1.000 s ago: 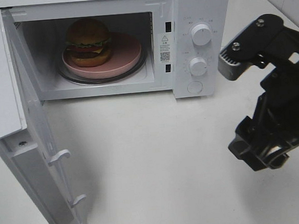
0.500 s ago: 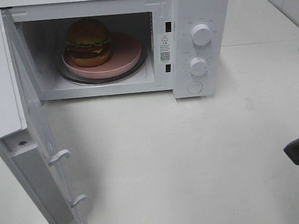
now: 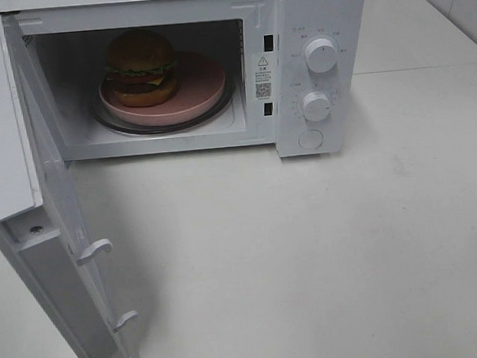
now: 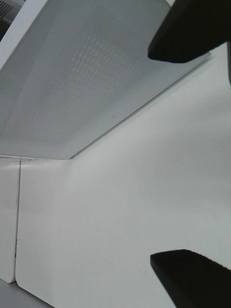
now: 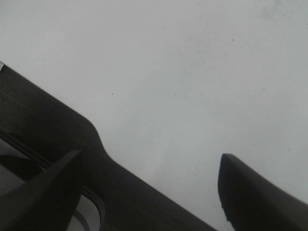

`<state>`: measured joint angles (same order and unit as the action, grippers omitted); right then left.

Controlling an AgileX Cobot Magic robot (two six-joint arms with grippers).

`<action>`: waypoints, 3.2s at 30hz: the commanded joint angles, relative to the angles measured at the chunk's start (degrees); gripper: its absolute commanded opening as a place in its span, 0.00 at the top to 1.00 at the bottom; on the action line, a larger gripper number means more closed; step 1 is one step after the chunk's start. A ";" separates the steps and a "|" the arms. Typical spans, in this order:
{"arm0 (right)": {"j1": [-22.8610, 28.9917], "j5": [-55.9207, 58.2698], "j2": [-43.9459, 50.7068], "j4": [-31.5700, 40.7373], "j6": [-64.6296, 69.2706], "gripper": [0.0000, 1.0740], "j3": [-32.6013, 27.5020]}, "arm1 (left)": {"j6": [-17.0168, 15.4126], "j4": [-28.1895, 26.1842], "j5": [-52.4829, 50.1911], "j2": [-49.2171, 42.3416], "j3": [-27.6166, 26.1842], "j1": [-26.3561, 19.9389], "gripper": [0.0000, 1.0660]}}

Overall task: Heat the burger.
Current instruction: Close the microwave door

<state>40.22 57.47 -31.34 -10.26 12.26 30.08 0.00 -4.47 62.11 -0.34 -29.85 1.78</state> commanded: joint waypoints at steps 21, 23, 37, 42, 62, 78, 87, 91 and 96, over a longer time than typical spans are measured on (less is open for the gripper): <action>-17.65 -0.06 2.92 4.13 -2.23 0.30 -1.15 | 0.00 0.11 -0.80 -0.86 0.17 -0.17 0.08; -21.43 -0.06 6.19 4.13 -2.23 0.31 -1.15 | 0.00 0.11 -0.80 -0.86 0.17 -0.17 0.08; -37.07 -0.23 27.90 6.30 -3.67 0.31 -1.15 | 0.00 0.11 -0.80 -0.86 0.17 -0.17 0.08; -38.85 -0.34 33.29 7.16 -4.24 0.31 -1.32 | 0.00 0.11 -0.80 -0.86 0.17 -0.17 0.08; -39.36 -0.34 33.12 7.28 -4.70 0.31 -1.32 | 0.00 0.11 -0.80 -0.80 0.17 -0.17 0.08; -39.36 -0.34 33.12 7.28 -4.70 0.31 -1.32 | 0.00 0.11 -0.80 -0.80 0.17 -0.17 0.08; -39.36 -0.34 33.12 7.28 -4.70 0.31 -1.32 | 0.00 0.11 -0.80 -0.80 0.17 -0.17 0.08; -39.36 -0.34 33.12 7.28 -4.70 0.31 -1.32 | 0.00 0.11 -0.80 -0.80 0.17 -0.17 0.08; -39.36 -0.34 33.12 7.28 -4.70 0.31 -1.32 | 0.00 -0.34 -0.80 -0.80 0.17 -0.17 0.08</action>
<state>1.15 57.87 0.23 -3.09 8.25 28.93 0.00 -4.47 62.11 -0.34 -29.85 1.78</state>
